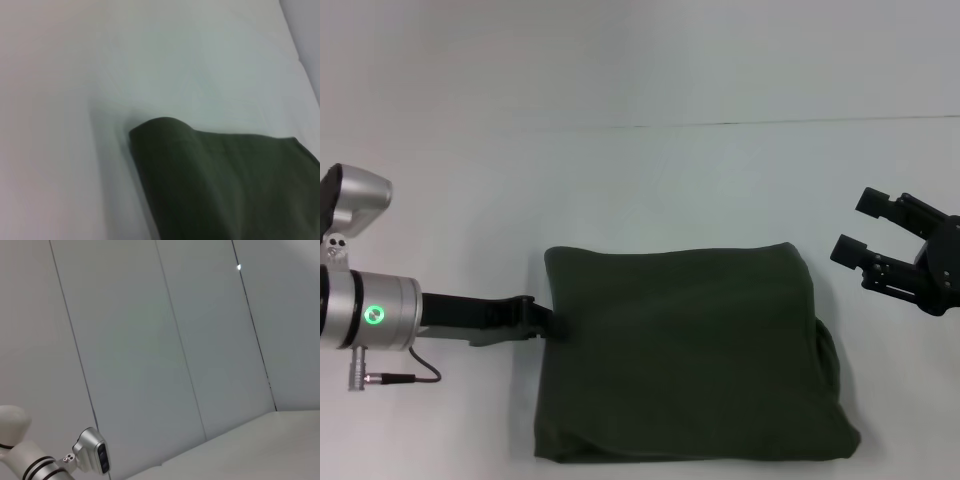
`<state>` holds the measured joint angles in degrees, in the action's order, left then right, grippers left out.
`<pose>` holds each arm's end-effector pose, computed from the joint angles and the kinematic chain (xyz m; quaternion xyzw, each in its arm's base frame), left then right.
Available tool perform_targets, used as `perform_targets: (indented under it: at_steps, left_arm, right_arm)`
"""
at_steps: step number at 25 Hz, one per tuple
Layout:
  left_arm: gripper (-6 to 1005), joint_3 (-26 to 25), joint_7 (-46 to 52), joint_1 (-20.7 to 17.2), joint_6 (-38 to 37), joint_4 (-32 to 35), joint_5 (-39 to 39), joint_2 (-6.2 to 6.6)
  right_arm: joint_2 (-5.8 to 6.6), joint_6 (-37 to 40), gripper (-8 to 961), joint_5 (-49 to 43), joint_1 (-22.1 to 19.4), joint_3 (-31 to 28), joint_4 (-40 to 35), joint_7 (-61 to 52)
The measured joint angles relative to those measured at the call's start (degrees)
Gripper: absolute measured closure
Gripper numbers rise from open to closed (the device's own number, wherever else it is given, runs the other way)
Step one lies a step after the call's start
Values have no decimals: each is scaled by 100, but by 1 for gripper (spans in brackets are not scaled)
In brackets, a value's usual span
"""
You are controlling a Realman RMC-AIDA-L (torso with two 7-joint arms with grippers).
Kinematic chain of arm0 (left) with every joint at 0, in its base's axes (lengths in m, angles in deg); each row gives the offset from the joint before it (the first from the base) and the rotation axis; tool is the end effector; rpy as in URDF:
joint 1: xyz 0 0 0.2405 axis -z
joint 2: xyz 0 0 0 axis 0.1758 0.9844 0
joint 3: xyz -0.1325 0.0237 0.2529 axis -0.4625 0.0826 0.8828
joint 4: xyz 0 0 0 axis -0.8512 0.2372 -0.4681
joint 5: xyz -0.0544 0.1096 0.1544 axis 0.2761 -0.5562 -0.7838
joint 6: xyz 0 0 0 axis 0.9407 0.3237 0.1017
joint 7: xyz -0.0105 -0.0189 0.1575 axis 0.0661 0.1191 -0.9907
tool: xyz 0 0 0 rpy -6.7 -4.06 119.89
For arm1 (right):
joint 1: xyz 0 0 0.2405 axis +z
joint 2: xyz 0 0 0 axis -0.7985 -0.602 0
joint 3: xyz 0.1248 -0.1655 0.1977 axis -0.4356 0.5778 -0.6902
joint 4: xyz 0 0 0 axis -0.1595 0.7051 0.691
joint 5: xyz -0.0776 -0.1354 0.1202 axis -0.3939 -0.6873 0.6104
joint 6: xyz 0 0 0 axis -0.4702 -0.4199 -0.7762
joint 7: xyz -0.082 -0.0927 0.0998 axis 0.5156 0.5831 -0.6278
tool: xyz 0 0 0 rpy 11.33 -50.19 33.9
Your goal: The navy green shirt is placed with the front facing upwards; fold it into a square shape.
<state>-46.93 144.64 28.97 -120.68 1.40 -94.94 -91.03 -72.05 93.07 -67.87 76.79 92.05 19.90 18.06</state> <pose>-0.2834 0.3649 -0.0627 -0.7697 -0.6236 -0.1177 0.0688 0.2975 0.2968 0.0139 -0.8605 0.2088 0.4101 0.2186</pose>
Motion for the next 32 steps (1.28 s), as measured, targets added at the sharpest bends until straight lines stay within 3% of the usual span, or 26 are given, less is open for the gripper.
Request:
perform_targets:
  at_steps: [10,16,27,32]
  left_arm:
    - [945,-568,-148,-145,161,134,-46,263]
    - [947,-797,-148,-358,52,344,-59,344]
    - [920,-1073,-253,-595,-265,392,195,174]
    - [872,-1132,-1069,-918,-650,723,984,54]
  right_arm:
    - [-23,-163,28,45,72,0,34,11]
    - [-32,-212,28,46,109,14,52,17]
    - [-33,-286,28,16,211,80,71,17]
    - [-33,-405,28,2,221,231,72,14]
